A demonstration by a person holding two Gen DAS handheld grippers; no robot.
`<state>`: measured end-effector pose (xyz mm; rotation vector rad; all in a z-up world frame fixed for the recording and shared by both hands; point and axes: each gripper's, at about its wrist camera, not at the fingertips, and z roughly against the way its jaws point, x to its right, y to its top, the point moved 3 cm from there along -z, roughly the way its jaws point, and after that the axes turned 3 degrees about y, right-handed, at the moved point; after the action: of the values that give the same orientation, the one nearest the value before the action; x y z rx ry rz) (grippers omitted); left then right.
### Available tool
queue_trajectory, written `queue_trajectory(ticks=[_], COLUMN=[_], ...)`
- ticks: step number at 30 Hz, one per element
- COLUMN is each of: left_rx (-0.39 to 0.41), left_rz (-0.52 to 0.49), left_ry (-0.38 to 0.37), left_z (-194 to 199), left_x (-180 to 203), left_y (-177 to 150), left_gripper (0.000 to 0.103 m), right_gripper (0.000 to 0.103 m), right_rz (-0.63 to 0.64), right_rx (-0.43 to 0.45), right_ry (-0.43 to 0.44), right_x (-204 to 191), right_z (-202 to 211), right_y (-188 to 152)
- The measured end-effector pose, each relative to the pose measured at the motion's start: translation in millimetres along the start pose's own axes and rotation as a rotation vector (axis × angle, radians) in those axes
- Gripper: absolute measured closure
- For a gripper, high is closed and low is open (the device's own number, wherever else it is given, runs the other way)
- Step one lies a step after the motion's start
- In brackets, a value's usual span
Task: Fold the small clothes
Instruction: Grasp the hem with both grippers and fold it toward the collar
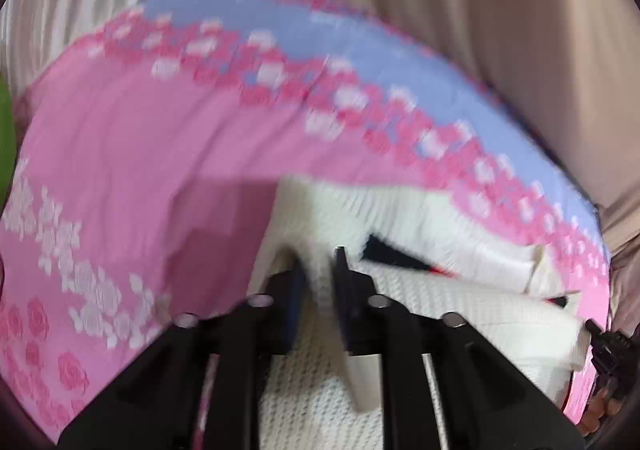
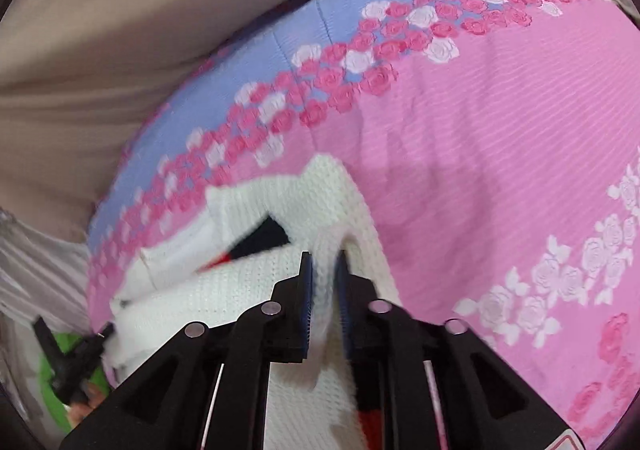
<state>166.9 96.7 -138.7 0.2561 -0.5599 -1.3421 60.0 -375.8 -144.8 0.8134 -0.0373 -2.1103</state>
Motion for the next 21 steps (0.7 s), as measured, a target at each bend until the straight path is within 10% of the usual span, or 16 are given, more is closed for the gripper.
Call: queue_trajectory(ticks=[2, 5, 14, 17, 21], left_rx=[0.056, 0.151, -0.209, -0.114, 0.050], left_rz=[0.028, 0.000, -0.243, -0.252, -0.027], left_ry=[-0.061, -0.137, -0.286, -0.242, -0.143], left_z=[21.4, 56.7, 31.0, 11.2, 0.1], left_x=[-5.5, -11.6, 26.3, 48.6, 41.3], left_y=[3.2, -1.8, -73.5, -31.3, 49.8], left_gripper=[0.037, 0.023, 0.027, 0.028, 0.028], right_gripper=[0.058, 0.047, 0.061, 0.063, 0.058], right_rz=[-0.031, -0.013, 0.316, 0.384, 0.286], right_rx=[0.092, 0.189, -0.183, -0.169, 0.089], right_ry=[0.060, 0.114, 0.018, -0.026, -0.044], right_x=[-0.7, -3.6, -32.7, -47.5, -61.6], right_z=[23.4, 62.1, 3.5, -17.3, 2.0], right_y=[4.6, -1.7, -106.3, -83.1, 18.4])
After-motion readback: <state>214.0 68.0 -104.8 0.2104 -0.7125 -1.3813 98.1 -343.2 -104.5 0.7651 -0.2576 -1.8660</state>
